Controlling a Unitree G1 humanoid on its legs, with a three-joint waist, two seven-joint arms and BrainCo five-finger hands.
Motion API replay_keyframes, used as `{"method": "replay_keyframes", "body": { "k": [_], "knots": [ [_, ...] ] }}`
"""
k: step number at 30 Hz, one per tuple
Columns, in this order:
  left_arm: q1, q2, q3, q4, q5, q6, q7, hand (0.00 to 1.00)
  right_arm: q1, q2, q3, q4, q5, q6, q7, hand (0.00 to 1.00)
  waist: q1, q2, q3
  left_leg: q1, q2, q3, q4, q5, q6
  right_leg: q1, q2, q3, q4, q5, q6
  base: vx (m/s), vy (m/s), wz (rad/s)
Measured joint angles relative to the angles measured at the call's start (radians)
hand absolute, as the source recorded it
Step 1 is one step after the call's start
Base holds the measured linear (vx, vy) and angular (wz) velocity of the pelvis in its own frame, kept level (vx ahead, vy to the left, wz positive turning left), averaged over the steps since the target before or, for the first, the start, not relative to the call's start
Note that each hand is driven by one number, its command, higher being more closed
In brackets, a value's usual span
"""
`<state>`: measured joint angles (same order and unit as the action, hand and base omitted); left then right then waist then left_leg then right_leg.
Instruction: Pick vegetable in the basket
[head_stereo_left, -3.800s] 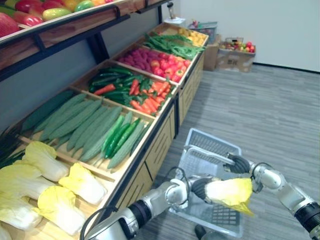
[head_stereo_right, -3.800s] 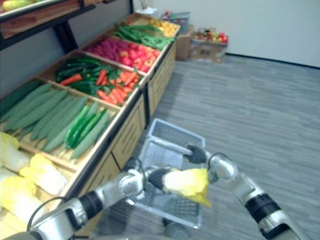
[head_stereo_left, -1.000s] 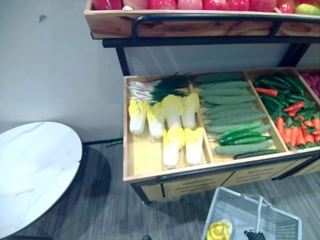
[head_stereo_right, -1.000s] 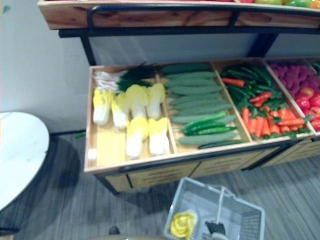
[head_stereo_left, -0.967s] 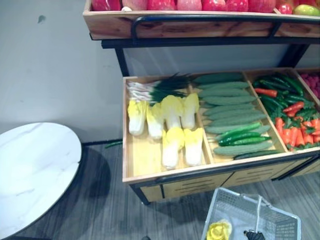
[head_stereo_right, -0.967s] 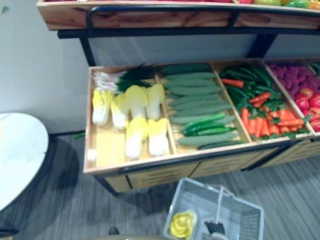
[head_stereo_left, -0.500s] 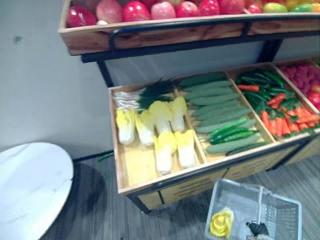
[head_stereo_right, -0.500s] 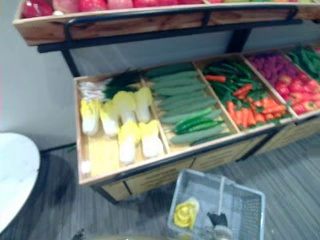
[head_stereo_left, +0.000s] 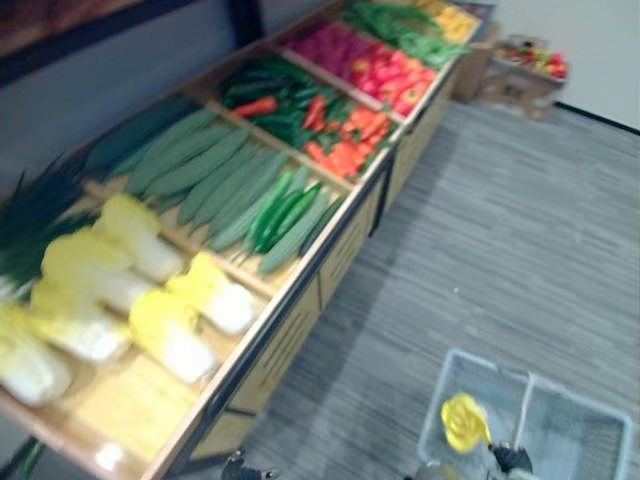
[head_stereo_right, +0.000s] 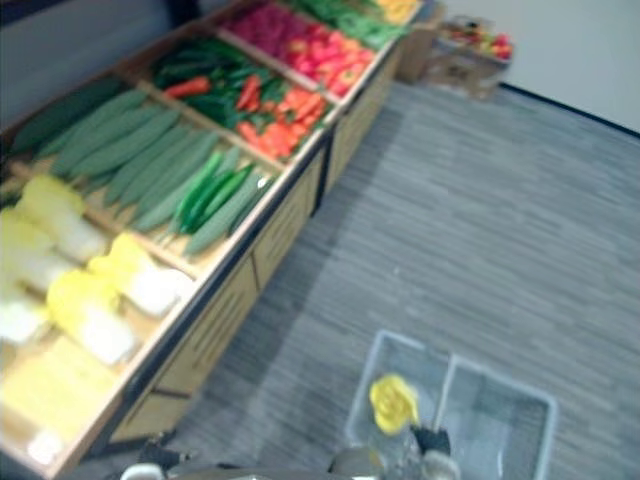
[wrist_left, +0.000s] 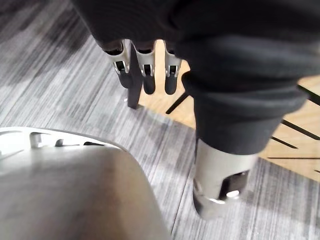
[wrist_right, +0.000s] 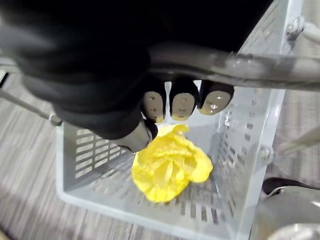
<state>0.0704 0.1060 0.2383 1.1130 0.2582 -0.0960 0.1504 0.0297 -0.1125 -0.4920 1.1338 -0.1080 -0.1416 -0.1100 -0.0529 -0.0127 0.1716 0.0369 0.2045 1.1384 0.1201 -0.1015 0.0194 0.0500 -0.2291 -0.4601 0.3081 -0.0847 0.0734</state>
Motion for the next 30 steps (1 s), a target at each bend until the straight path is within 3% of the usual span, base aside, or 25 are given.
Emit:
{"method": "replay_keyframes", "body": {
  "k": [1, 2, 4, 7, 8, 10, 12, 13, 14, 16, 17, 19, 20, 23, 30],
  "knots": [
    [0.015, -0.003, 0.003, -0.001, 0.0, -0.006, 0.003, 0.0, -0.007, -0.022, 0.0, 0.023, 0.0, 0.01, -0.007, 1.0, 0.014, 0.009, -0.01, 0.004, 0.003, 0.07, -0.004, 0.024, 0.022, 0.0, 0.01, 0.011, -0.021, -0.07, 0.058, -0.16, 0.001, -1.23],
    [0.014, -0.005, 0.005, 0.021, -0.002, 0.006, 0.003, 0.0, -0.008, -0.012, 0.009, 0.027, 0.0, 0.012, -0.011, 1.0, 0.019, -0.002, -0.024, -0.003, 0.0, 0.107, 0.024, 0.013, 0.026, 0.006, -0.004, 0.018, -0.092, -0.097, 0.059, -0.07, -0.049, -1.19],
    [0.01, -0.004, 0.013, 0.016, -0.003, 0.008, 0.002, 0.0, -0.012, 0.01, 0.032, 0.028, -0.001, 0.013, -0.011, 1.0, 0.028, -0.013, -0.022, -0.013, 0.032, 0.149, 0.072, 0.002, 0.02, 0.011, 0.02, 0.021, -0.175, -0.096, 0.058, -0.04, -0.182, -0.73],
    [0.007, 0.007, 0.013, 0.009, -0.004, 0.012, 0.006, 0.0, 0.009, 0.02, 0.072, 0.027, 0.0, 0.006, -0.012, 1.0, 0.015, -0.004, -0.018, 0.003, 0.162, 0.161, 0.228, -0.016, 0.032, 0.051, 0.084, 0.018, -0.222, -0.079, 0.038, -0.03, -0.193, -0.29],
    [0.011, 0.007, 0.012, 0.004, -0.007, 0.012, 0.007, 0.0, 0.014, 0.018, 0.076, 0.024, 0.0, 0.006, -0.012, 1.0, 0.015, -0.004, -0.018, 0.013, 0.182, 0.16, 0.248, -0.016, 0.032, 0.061, 0.092, 0.018, -0.222, -0.079, 0.036, -0.05, -0.113, -0.22],
    [0.021, 0.005, 0.004, -0.008, -0.02, 0.011, 0.015, 0.0, 0.022, 0.002, 0.119, 0.021, -0.002, 0.001, -0.011, 1.0, 0.014, 0.002, -0.022, 0.034, 0.226, 0.097, 0.316, -0.001, 0.013, 0.08, 0.108, 0.035, -0.213, -0.083, 0.029, -0.07, -0.105, -0.41],
    [0.032, -0.005, 0.002, -0.021, -0.021, 0.009, 0.027, 0.0, 0.015, -0.02, 0.154, 0.017, -0.011, -0.005, -0.01, 1.0, 0.03, 0.005, -0.015, 0.0, 0.237, -0.141, 0.4, 0.04, -0.017, 0.074, 0.099, 0.109, -0.196, -0.09, 0.015, -0.06, -0.053, -0.83],
    [0.044, -0.009, 0.002, -0.032, -0.021, 0.006, 0.031, 0.0, 0.011, -0.026, 0.161, 0.013, -0.013, -0.012, -0.008, 1.0, 0.033, 0.001, -0.011, -0.04, 0.212, -0.275, 0.412, 0.024, -0.044, 0.076, 0.085, 0.148, -0.197, -0.091, 0.011, -0.03, 0.071, -1.05],
    [0.049, -0.023, 0.002, -0.038, -0.021, -0.006, 0.036, 0.0, 0.002, -0.035, 0.17, 0.012, -0.013, -0.017, -0.005, 1.0, 0.038, 0.009, -0.007, -0.054, 0.101, -0.484, 0.306, -0.026, -0.101, 0.063, 0.057, 0.201, -0.19, -0.09, 0.011, -0.03, 0.119, -1.0],
    [0.063, -0.044, 0.001, -0.038, -0.02, -0.017, 0.039, 0.0, -0.009, -0.037, 0.176, 0.014, -0.012, -0.022, 0.001, 1.0, 0.046, 0.035, -0.006, -0.036, -0.021, -0.713, 0.126, -0.021, -0.112, 0.035, 0.054, 0.28, -0.18, -0.084, 0.022, -0.02, 0.231, -1.22],
    [0.07, -0.052, -0.004, -0.038, -0.02, -0.019, 0.037, 0.0, -0.009, -0.032, 0.172, 0.014, -0.011, -0.027, 0.006, 1.0, 0.048, 0.05, -0.005, -0.013, -0.05, -0.793, 0.055, 0.001, -0.112, 0.023, 0.071, 0.314, -0.184, -0.077, 0.033, 0.01, 0.253, -1.0],
    [0.068, -0.033, -0.017, -0.043, -0.018, -0.025, 0.038, 0.0, -0.008, -0.006, 0.152, 0.014, -0.01, -0.039, 0.006, 1.0, 0.049, 0.037, -0.002, -0.005, -0.083, -0.874, 0.041, -0.005, -0.121, 0.017, 0.063, 0.346, -0.207, -0.061, 0.057, 0.03, 0.145, -0.46],
    [0.067, -0.028, -0.027, -0.047, -0.017, -0.029, 0.037, 0.0, -0.009, -0.004, 0.153, 0.013, -0.011, -0.044, 0.009, 1.0, 0.052, 0.016, 0.002, -0.017, -0.101, -0.897, 0.041, -0.005, -0.121, -0.005, 0.047, 0.362, -0.206, -0.053, 0.068, 0.0, 0.092, -0.28],
    [0.052, -0.015, -0.039, -0.037, -0.01, -0.026, 0.037, 0.0, -0.017, -0.002, 0.143, 0.011, -0.011, -0.047, 0.009, 1.0, 0.057, 0.0, 0.001, -0.022, -0.124, -0.898, -0.001, -0.015, -0.104, -0.032, 0.028, 0.365, -0.205, -0.041, 0.084, -0.06, 0.135, -0.02],
    [0.054, -0.013, -0.047, -0.009, 0.001, -0.026, 0.031, 0.0, -0.026, 0.01, 0.111, 0.011, -0.011, -0.044, 0.01, 1.0, 0.058, 0.002, -0.015, 0.006, -0.144, -0.859, -0.061, -0.007, -0.092, -0.06, 0.02, 0.409, -0.212, -0.034, 0.096, -0.01, 0.043, -0.16]
  ]
}}
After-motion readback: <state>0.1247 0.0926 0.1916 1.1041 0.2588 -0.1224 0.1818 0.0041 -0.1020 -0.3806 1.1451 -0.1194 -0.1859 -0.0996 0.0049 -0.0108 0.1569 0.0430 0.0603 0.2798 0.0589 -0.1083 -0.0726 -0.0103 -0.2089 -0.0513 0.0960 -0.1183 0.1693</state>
